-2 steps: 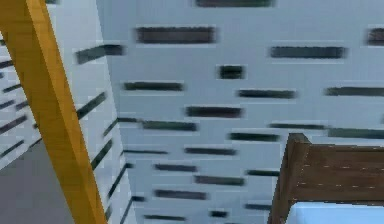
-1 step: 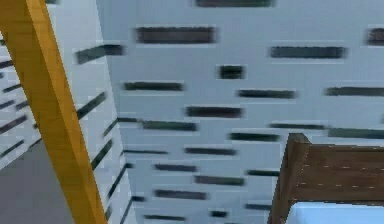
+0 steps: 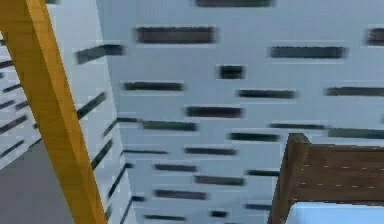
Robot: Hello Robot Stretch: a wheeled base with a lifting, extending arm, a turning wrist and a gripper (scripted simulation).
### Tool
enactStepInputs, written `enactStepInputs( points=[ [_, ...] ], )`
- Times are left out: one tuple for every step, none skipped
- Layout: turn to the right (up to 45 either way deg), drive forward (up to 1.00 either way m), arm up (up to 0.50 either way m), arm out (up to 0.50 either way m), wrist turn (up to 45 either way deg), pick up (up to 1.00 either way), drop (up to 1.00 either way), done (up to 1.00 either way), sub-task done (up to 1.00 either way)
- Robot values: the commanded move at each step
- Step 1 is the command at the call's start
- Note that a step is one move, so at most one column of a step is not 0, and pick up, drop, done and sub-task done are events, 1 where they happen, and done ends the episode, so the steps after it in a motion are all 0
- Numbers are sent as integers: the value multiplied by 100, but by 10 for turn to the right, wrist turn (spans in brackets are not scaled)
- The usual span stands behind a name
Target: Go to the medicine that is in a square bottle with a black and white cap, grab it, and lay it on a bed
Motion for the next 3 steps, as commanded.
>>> enactStepInputs(
  points=[
    [0,0,0,0,330,0,0,0,0],
    [0,0,-24,0,0,0,0,0,0],
    [0,0,-32,0,0,0,0,0,0]
  ],
)
